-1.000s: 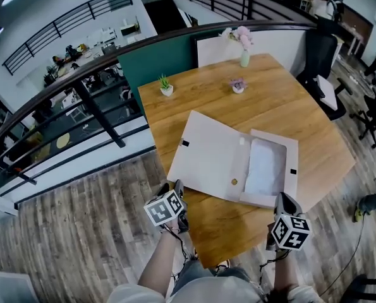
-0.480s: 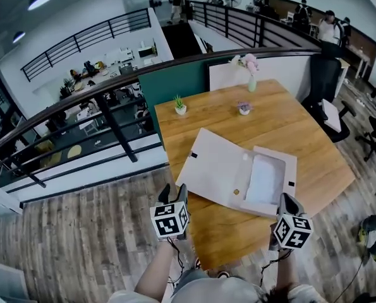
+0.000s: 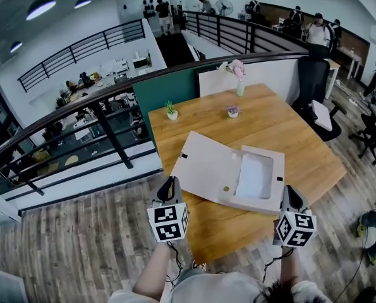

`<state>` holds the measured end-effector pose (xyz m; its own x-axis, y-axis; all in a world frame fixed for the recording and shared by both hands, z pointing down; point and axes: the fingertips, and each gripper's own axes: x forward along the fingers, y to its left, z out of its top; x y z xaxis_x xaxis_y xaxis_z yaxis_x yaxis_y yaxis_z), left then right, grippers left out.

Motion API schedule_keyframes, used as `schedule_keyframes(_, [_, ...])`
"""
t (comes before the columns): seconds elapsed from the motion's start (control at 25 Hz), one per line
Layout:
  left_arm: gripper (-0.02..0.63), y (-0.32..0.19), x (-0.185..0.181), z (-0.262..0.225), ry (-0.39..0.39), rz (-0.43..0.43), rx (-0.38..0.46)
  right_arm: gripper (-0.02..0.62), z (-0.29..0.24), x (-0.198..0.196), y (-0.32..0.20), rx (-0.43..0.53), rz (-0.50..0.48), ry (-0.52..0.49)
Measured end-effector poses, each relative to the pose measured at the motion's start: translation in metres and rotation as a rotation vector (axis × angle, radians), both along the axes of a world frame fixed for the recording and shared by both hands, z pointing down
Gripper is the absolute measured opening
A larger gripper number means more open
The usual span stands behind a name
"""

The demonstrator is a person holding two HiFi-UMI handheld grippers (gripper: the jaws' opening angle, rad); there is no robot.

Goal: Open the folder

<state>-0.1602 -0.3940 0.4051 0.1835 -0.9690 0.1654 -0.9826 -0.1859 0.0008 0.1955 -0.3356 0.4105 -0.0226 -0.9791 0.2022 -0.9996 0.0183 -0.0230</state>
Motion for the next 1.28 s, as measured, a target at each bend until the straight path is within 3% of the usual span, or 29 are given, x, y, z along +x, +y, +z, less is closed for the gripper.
schedule_keyframes(0.28, [0.005,0.012,0.024,0.008,0.031,0.044,-0.007,0.002,-0.001,0.022,0.025,0.021,0.046,-0.008])
schedule_keyframes(0.76, [0.004,0.014,0.052,0.014,-0.003,0.098,-0.008,0.000,0.000,0.037,0.045,0.027,0.083,-0.001])
schedule_keyframes(1.28, [0.003,0.008,0.046,0.021,0.021,0.094,-0.034,0.000,0.000,0.036,0.044,0.024,0.087,-0.022])
